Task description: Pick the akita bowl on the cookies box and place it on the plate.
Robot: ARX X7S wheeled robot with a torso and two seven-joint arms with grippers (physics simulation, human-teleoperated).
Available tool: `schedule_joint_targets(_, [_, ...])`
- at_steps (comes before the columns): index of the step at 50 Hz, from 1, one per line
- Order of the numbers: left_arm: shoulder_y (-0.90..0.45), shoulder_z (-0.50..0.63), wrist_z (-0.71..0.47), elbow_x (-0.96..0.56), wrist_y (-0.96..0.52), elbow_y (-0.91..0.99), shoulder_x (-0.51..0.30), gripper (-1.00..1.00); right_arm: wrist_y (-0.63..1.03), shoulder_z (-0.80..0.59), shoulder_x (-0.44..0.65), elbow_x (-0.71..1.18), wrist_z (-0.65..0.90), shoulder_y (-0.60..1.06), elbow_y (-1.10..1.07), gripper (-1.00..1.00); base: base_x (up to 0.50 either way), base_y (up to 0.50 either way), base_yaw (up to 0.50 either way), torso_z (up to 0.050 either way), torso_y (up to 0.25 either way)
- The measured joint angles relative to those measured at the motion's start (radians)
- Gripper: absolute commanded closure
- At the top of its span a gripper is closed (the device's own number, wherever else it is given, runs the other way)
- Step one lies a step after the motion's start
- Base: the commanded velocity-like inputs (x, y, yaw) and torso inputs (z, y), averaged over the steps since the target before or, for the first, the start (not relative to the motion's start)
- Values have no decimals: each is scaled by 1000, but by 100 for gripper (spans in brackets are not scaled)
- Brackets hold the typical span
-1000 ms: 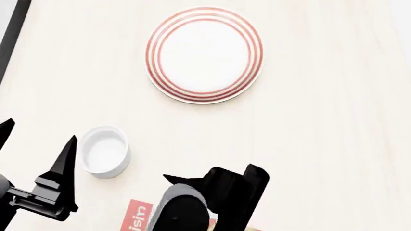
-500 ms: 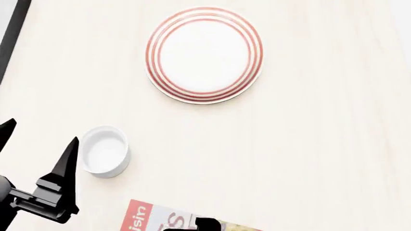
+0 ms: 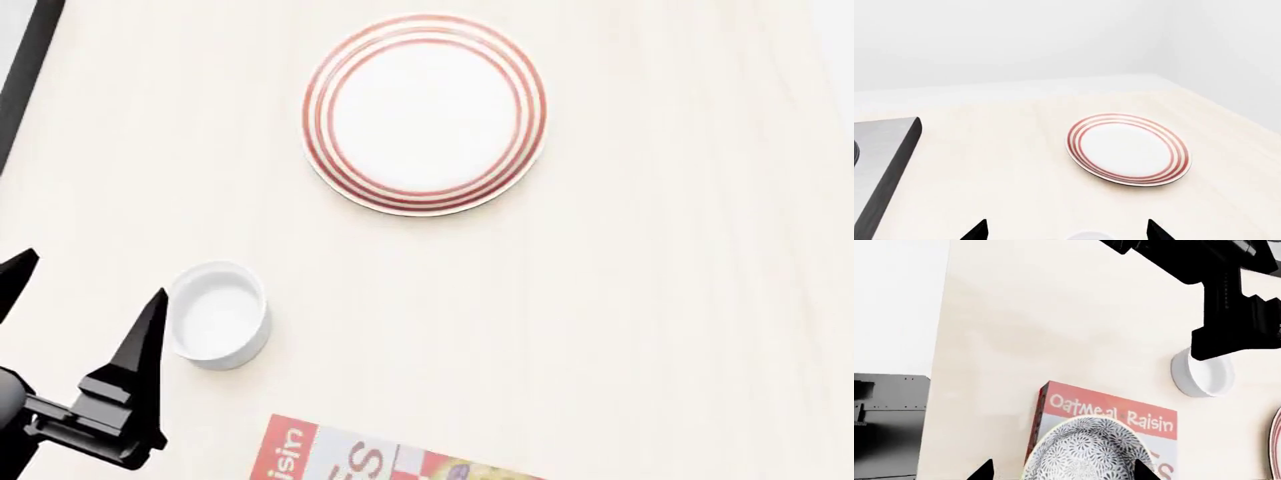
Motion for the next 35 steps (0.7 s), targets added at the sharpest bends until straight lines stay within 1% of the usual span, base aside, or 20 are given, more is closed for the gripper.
schedule_joint_targets(19, [4,0,-3,-4,4,1,-3,-100,-6,-121,-41,39,50,-27,25,-100,0,0,0,0,0])
schedule_joint_targets(35, [6,3,-5,-6,7,-1,-4,-100,31,-164,-22,42,47,-19,39,-100,0,0,0,0,0])
